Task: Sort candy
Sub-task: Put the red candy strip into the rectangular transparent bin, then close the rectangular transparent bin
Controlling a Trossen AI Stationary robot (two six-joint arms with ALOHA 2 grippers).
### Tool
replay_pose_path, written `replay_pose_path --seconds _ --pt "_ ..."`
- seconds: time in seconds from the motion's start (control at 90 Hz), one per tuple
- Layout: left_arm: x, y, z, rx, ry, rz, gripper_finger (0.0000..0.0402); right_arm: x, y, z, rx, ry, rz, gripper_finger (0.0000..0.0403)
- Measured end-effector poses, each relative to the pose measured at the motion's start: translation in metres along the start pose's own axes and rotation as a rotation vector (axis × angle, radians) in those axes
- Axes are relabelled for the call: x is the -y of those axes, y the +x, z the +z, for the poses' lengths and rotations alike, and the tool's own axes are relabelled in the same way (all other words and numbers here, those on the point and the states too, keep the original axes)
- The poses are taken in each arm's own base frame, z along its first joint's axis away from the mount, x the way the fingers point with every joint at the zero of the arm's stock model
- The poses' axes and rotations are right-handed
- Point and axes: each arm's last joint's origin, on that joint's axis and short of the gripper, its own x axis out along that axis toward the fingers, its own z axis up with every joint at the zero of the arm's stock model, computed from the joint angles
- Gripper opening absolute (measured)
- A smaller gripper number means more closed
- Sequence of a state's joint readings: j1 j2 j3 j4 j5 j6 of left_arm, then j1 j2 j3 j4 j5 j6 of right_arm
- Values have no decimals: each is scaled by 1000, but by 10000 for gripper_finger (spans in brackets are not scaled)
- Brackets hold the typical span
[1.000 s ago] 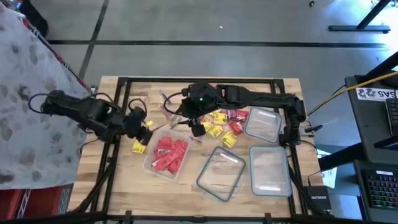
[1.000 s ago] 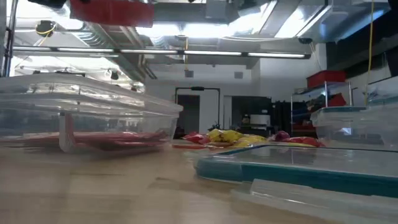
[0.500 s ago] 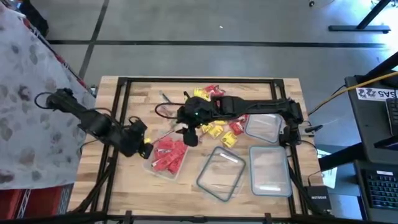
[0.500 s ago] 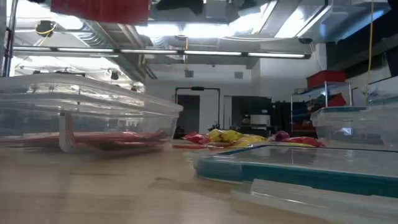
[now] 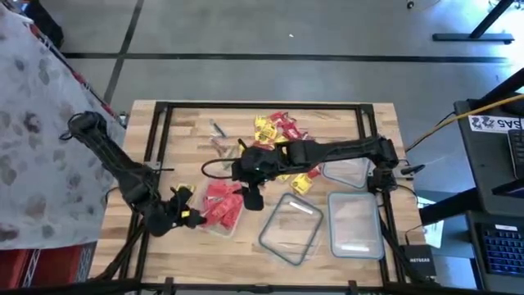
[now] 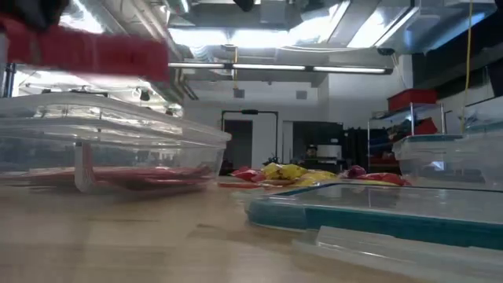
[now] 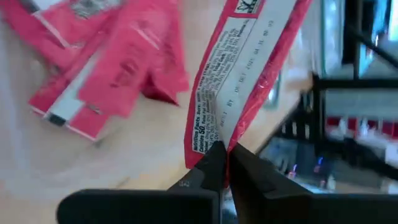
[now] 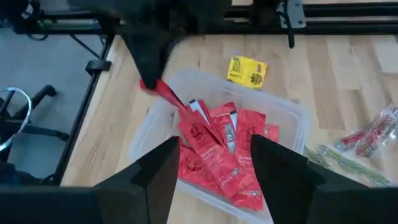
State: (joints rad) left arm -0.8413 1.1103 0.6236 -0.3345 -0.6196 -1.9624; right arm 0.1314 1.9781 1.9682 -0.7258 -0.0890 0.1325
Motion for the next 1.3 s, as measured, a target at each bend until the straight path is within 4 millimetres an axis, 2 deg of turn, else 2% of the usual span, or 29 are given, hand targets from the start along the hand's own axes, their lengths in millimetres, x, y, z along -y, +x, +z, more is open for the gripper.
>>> replay_pose_path --seconds 0.211,0.422,0.589,0.944,1.111,1.3 --pt "-21 9 5 119 -136 -38 1 1 5 -2 -16 10 -2 186" --pt "-33 12 8 135 -135 -9 1 1 5 -3 -20 15 -2 186" --pt "-35 12 9 144 -141 2 11 0 5 -3 -24 22 8 186" --pt "-35 11 9 139 -145 2 124 0 5 -4 -43 24 21 186" --pt "-24 1 11 75 -125 -25 132 0 5 -5 -48 24 20 186" --pt "-5 -16 12 -52 -54 14 117 0 7 -4 -39 -2 21 186"
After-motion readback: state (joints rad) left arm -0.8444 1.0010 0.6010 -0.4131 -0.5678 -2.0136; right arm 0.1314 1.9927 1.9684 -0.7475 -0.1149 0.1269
